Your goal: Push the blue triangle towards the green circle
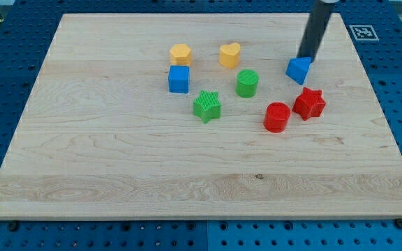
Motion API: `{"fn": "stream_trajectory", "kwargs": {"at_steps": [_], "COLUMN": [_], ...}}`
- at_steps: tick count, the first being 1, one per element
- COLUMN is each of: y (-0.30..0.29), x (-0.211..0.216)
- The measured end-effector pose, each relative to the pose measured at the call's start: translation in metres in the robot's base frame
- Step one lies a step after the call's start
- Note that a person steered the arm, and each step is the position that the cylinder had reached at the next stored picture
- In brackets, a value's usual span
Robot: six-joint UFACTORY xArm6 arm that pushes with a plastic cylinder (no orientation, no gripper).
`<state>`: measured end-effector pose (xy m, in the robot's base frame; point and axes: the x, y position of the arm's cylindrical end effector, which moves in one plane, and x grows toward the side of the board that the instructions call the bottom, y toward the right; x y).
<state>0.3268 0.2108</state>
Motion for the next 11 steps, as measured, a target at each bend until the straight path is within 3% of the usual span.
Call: {"fn": "stream_trajectory", "kwargs": {"at_steps": [1, 3, 6, 11], "y": [0.04, 0.04, -0.031, -0.044], "x": [-0.003, 0.015, 0.03, 0.022]}}
